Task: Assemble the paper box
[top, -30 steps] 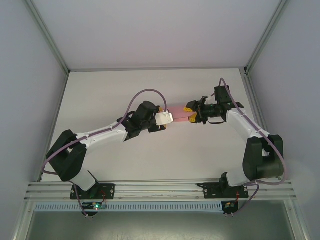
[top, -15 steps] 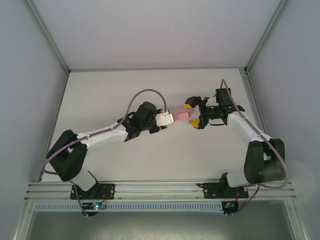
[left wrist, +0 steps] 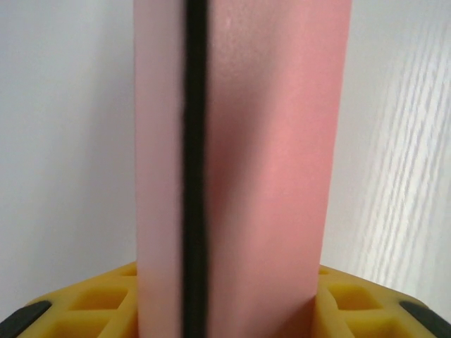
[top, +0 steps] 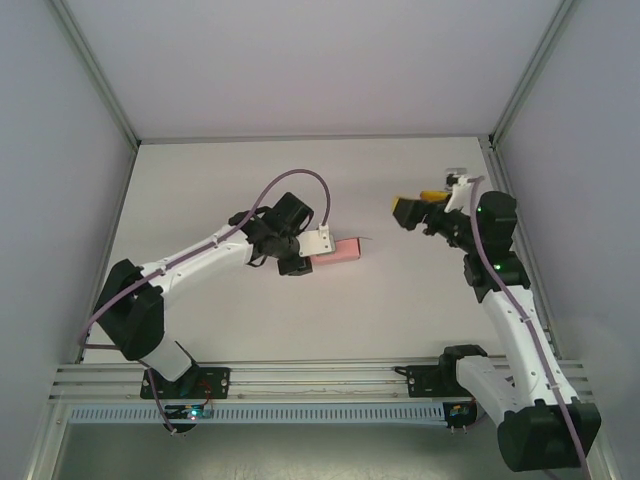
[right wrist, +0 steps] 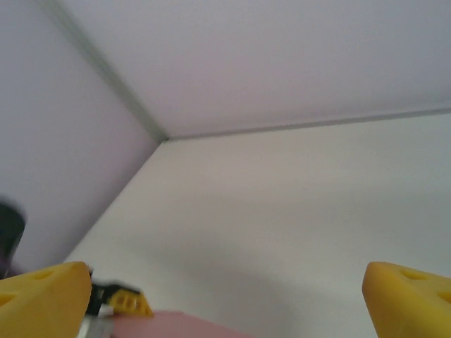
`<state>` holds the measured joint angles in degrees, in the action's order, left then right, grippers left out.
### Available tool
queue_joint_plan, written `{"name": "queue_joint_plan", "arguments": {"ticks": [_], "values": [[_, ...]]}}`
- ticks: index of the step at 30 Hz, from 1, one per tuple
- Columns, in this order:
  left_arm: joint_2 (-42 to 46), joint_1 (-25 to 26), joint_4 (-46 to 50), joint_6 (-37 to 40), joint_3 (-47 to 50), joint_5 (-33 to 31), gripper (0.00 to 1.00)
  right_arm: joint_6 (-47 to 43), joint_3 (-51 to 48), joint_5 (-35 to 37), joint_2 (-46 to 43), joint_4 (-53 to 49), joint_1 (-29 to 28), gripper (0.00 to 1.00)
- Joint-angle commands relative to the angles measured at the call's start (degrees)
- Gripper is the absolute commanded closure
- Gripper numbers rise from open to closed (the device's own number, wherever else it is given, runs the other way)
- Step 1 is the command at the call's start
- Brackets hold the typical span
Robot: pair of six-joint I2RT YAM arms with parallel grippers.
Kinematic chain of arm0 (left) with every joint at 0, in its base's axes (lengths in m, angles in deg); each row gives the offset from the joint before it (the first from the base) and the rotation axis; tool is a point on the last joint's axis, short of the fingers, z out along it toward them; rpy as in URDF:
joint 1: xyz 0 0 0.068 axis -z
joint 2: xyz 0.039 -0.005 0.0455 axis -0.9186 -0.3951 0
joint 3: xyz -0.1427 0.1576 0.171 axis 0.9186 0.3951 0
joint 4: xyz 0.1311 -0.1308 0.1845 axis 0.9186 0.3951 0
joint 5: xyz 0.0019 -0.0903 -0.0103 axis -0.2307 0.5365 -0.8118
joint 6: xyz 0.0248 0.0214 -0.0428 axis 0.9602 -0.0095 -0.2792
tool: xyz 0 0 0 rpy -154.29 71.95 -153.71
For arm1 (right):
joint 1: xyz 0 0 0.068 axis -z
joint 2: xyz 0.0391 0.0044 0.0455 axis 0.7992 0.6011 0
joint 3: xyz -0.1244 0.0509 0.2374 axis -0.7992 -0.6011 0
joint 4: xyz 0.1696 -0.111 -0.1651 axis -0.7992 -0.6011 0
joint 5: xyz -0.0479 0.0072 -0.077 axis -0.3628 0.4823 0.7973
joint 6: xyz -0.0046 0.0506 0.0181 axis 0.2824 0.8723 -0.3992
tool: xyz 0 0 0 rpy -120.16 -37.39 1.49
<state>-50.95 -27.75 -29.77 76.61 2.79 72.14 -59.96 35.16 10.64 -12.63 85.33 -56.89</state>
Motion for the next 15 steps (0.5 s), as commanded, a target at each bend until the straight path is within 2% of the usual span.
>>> {"name": "queue_joint_plan", "arguments": {"ticks": [1, 4, 6, 11, 15], "values": [[-3.8, -1.5, 11.7, 0.9, -3.4, 0.8, 0.66, -19.1, 0.9, -5.3, 0.4, -6.6, -7.9, 0.02], [-5.9, -1.6, 13.9, 1.7, -6.1, 2.1, 0.66, -26.4, 2.9, 6.4, 3.9, -14.3, -17.7, 0.04], [-6.5, -1.7, 13.2, 2.2, -6.2, 2.1, 0.66, -27.9, 4.7, 12.4, 7.5, -17.8, -21.5, 0.08], [-6.9, -2.1, 11.6, 2.4, -5.5, 3.3, 0.66, -28.4, 8.4, 18.1, 15.8, -21.9, -22.8, 0.2], [-7.0, -2.3, 10.4, 2.0, -4.6, 3.6, 0.66, -30.8, 11.9, 15.3, 21.9, -26.0, -22.9, 0.34]]}}
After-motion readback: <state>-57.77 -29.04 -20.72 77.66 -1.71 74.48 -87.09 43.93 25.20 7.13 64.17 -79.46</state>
